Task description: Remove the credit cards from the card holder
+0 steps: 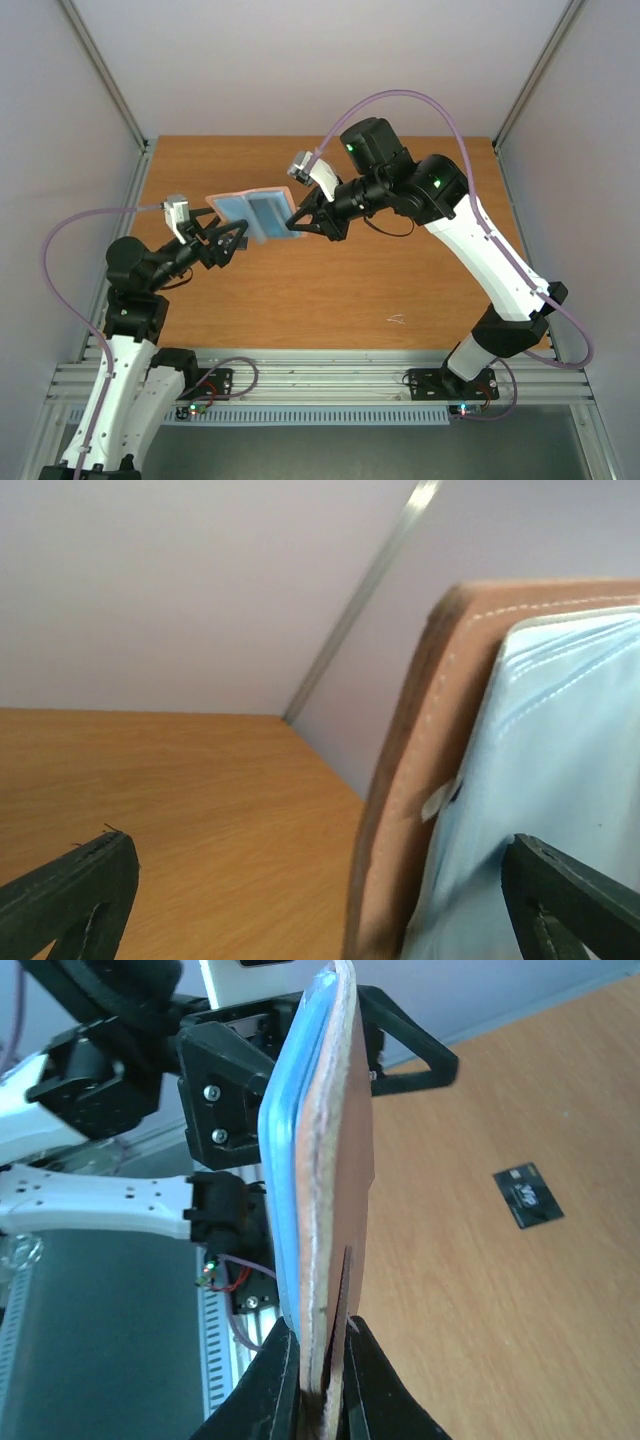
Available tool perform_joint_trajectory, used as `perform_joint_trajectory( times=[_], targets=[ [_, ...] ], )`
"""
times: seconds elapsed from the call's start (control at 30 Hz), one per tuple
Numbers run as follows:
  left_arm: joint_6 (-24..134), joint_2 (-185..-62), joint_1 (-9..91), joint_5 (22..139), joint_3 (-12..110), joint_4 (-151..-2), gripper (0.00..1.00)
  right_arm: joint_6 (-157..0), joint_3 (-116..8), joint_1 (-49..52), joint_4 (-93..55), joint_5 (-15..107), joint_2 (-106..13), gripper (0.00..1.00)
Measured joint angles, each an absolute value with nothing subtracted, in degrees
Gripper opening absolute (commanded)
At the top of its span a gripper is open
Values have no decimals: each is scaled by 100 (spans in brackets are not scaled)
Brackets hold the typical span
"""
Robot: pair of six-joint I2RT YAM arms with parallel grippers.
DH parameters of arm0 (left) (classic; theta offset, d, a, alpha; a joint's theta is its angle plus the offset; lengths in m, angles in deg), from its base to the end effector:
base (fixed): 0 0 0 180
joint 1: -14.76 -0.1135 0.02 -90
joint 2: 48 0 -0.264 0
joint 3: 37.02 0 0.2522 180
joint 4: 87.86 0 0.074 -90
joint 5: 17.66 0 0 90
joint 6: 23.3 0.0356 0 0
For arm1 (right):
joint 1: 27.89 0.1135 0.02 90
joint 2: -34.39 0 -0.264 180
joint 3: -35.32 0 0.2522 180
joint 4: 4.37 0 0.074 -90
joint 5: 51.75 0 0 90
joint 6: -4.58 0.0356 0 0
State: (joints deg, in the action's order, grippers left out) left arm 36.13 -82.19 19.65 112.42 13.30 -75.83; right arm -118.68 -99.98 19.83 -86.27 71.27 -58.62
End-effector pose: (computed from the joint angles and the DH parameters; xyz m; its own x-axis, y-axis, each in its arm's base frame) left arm 0.1424 -0.0352 0.3392 -0.2973 -0.3651 -0.8822 0.6433 0.6062 -0.4677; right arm 0.1878 0.2353 0.4806 0.1365 -0.5335 -0.8347 -0.9901 -0.0467 -0.1320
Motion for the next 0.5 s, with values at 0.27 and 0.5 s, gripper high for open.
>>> perform_joint_trajectory(
  times=[0.27,0.5],
  targets=[
    [3104,-8215,1962,12516,1313,-8582,69,-12174,-9987,1985,-8627,7654,-5846,1],
    [2975,-8215,1965,13045,1330,-8897,86,-12187,-9978,1985,-8625,7551,-5846,1]
  ],
)
